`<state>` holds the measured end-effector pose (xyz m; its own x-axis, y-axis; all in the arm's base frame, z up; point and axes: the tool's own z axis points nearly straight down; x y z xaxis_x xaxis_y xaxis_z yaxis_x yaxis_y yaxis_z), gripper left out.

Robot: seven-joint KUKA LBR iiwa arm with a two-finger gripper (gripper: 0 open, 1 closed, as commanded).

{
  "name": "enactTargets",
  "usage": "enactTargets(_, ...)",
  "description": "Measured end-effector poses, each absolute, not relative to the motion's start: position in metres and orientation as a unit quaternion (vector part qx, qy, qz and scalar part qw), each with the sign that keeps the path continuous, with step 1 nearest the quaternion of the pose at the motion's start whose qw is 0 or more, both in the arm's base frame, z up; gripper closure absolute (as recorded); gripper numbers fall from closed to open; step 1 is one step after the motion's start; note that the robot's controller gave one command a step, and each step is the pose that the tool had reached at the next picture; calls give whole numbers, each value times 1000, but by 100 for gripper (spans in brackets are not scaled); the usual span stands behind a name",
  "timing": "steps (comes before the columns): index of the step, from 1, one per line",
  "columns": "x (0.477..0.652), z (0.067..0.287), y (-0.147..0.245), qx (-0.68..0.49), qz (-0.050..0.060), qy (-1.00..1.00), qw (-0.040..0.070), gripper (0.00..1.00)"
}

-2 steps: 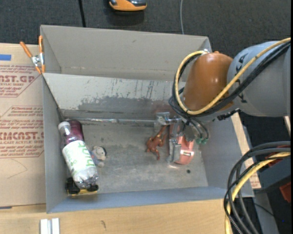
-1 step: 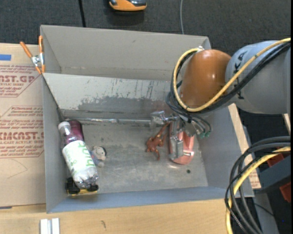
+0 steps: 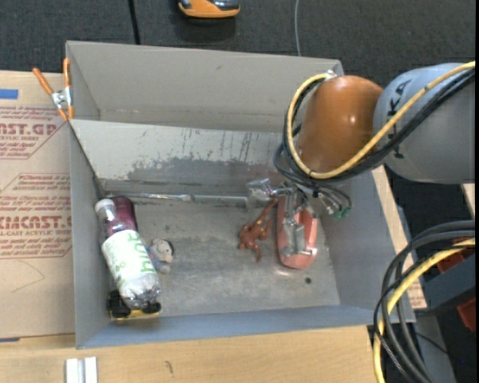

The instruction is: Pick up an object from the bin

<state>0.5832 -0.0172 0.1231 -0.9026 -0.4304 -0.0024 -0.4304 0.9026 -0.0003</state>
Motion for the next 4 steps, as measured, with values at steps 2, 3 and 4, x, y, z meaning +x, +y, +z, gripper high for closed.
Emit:
enactTargets(2, 590, 61, -13, -328, -1, 945, 4, 100)
enactTargets(3, 590, 62, -12, -335, -1, 942, 3, 100)
enactTargets(4, 590, 65, -12, -338, 0, 941, 3, 100)
